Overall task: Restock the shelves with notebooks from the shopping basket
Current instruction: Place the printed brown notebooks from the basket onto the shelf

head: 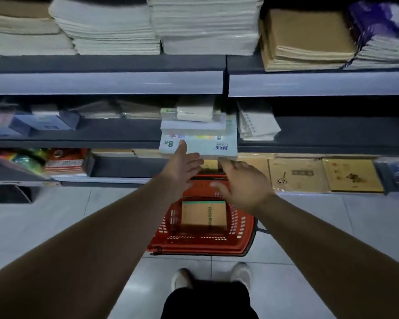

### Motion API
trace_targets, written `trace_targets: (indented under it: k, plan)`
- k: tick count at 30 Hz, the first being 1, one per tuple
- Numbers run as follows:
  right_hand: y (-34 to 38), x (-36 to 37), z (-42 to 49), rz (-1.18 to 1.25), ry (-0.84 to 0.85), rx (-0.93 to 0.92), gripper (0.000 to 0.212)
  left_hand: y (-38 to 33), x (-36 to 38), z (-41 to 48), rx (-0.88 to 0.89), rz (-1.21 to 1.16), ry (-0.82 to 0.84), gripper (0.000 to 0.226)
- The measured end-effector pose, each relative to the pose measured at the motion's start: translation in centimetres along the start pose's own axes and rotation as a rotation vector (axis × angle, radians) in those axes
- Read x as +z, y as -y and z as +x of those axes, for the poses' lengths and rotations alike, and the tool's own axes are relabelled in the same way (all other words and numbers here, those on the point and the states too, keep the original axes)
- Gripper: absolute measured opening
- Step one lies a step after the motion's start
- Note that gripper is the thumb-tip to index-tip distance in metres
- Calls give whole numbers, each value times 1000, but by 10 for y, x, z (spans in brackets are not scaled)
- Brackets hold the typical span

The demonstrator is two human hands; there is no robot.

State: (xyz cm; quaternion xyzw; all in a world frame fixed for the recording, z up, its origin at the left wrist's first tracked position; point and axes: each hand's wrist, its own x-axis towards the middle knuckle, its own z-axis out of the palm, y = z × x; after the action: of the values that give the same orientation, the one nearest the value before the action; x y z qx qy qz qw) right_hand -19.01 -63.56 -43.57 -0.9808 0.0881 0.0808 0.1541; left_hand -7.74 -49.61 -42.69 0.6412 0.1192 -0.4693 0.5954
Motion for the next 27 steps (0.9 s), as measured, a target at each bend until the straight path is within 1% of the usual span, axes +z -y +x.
trace_targets:
  k: [4,7,11,15,19,24,27]
  plan:
    - [-15,44,21,-37,28,-52,69,32,-11,50,-70,-23,-26,79]
    - [-27,83,26,-26,52,-85,70,59,-17,78,-114,-92,-30,77]
    - [-43,139,36,-28,73,-72,70,101,-29,110,-108,-96,-76,75]
    - [-49,199,46,-34,159,-76,71,157,-41,139,-137,-119,-122,73]
    - [-57,249,54,-7,205,-76,69,201,-50,171,-172,-126,-141,75]
    - [-75,295,66,-76,221,-150,69,235,-64,218,-179,-150,-157,77]
    - [-87,318,78,-28,270,-109,67,251,-70,242,-186,-116,-149,75]
